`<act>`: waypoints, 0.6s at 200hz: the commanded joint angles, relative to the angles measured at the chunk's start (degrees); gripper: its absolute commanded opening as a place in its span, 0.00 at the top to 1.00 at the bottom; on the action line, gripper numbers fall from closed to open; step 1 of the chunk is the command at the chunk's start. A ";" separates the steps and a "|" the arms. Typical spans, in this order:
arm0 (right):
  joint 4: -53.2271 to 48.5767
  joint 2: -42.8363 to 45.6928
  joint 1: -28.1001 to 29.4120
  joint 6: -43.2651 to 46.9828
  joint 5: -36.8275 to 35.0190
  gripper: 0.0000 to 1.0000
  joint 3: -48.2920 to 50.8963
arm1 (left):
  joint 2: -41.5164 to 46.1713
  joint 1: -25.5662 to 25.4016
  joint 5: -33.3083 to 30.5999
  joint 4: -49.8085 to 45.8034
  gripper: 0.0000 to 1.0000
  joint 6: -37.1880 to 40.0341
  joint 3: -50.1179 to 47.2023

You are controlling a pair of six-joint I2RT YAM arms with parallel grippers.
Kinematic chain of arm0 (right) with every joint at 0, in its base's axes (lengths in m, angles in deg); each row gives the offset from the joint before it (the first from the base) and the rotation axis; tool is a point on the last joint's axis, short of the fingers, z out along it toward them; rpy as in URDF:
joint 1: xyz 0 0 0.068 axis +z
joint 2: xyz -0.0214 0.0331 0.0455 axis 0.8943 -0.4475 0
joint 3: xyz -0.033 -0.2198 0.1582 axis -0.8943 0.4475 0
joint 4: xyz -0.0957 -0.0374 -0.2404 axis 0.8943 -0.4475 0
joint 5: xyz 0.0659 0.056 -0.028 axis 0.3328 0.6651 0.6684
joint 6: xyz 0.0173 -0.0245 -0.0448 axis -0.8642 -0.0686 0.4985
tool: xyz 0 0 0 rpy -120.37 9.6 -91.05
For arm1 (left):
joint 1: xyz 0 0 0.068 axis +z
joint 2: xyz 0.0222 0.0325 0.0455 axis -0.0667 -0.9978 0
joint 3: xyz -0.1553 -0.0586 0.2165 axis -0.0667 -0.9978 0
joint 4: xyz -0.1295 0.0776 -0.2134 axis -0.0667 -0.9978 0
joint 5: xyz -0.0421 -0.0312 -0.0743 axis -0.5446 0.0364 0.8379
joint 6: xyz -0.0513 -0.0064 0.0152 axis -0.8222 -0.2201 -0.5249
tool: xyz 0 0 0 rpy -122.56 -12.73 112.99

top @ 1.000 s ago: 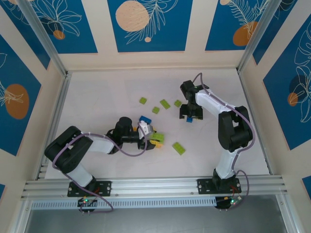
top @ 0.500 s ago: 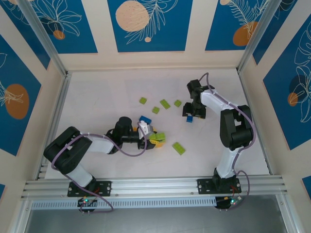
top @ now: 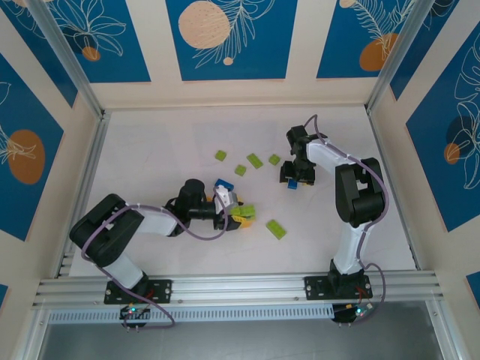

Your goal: Assemble a carrot with lego

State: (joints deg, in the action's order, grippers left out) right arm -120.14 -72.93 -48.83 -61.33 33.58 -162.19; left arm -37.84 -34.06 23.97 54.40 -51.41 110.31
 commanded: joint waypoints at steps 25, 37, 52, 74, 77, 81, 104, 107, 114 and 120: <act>0.55 -1.04 -0.38 1.01 2.02 0.34 -1.49 | -1.09 0.29 3.63 2.10 0.49 -0.50 1.65; 0.53 -1.33 -0.36 0.92 2.19 0.35 -1.71 | -1.10 0.33 3.61 1.93 0.52 -0.36 1.66; 0.53 -1.79 -0.34 0.93 2.37 0.36 -1.92 | -1.01 0.27 3.77 1.61 0.54 -0.10 1.66; 0.42 -2.39 -0.34 1.01 2.38 0.39 -2.26 | -1.01 0.35 3.86 1.34 0.57 0.11 1.54; 0.47 -2.45 -0.28 1.00 2.39 0.39 -2.25 | -1.01 0.35 3.87 1.28 0.56 0.12 1.57; 0.51 -2.49 -0.29 1.02 2.42 0.39 -2.33 | -1.01 0.29 3.88 1.29 0.57 0.11 1.57; 0.40 -3.01 -0.28 1.12 2.28 0.40 -2.58 | -1.17 0.34 3.87 1.21 0.49 0.17 1.57; 0.39 -3.00 -0.27 1.13 2.28 0.40 -2.60 | -1.18 0.28 3.87 1.21 0.49 0.09 1.57; 0.38 -2.96 -0.28 1.04 2.29 0.40 -2.60 | -1.18 0.30 3.88 1.21 0.46 0.14 1.57; 0.41 -2.93 -0.27 1.06 2.36 0.40 -2.65 | -1.24 0.36 3.87 1.21 0.44 0.14 1.66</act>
State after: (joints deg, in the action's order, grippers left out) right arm -119.14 -74.94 -48.87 -61.11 34.44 -163.30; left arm -38.08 -34.06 26.03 54.99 -52.32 110.66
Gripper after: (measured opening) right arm 0.603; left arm 0.531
